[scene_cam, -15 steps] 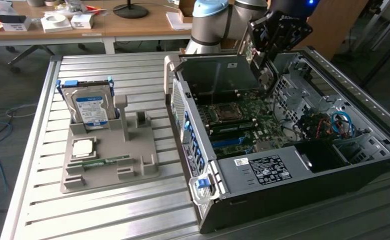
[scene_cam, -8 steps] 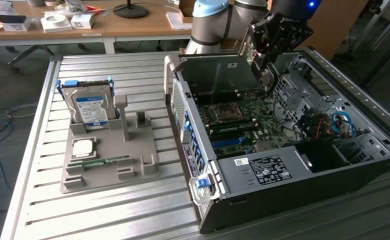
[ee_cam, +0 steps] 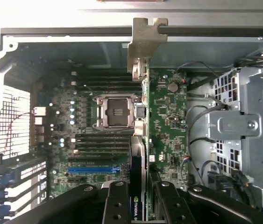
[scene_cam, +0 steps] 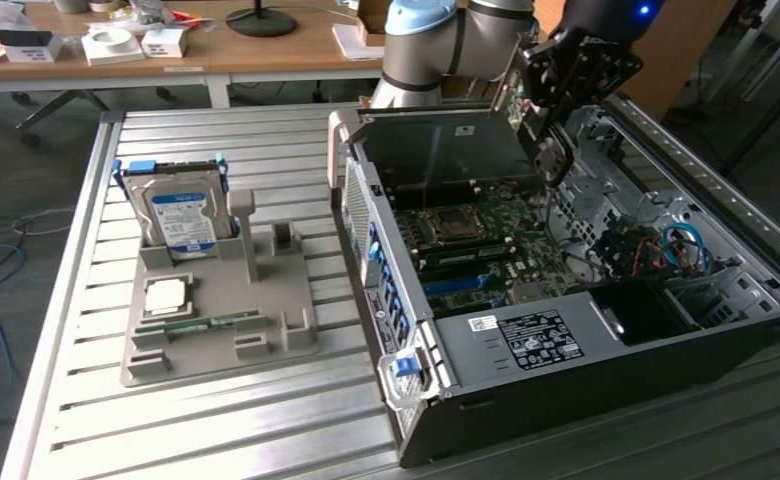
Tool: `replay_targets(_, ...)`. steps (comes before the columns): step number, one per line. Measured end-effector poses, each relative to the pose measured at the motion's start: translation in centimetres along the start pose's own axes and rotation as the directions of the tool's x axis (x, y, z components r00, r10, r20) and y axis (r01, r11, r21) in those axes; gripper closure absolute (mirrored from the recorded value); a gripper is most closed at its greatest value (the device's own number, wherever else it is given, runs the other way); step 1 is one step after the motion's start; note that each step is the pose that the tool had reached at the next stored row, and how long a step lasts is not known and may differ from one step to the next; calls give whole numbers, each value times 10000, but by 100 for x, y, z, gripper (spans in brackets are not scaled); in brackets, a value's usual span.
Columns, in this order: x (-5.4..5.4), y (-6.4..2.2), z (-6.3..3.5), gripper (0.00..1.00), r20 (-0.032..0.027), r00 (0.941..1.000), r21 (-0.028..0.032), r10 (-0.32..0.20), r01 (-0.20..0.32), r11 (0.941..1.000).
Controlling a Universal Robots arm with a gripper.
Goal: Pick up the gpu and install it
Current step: 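Pick up the gpu and move the gpu toward the slot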
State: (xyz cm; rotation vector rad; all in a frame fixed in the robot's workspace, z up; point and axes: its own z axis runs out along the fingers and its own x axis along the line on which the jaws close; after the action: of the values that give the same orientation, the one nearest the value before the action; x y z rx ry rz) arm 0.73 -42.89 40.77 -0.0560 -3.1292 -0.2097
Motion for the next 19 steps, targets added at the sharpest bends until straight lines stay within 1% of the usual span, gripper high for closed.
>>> replay_targets(2, -27, 1, 1, 74, 0, 10000, -1, -1, 1, 10000)
replay_targets(7, -31, 1, 2, 74, 1, 10000, -3, -1, 1, 10000)
replay_targets(10, -100, 3, 6, 74, 0, 10000, -6, -2, 2, 10000)
replay_targets(13, -112, 3, 10, 74, 0, 10000, -7, -2, 2, 10000)
replay_targets(19, -118, -8, 86, 74, 0, 10000, -7, -1, 1, 10000)
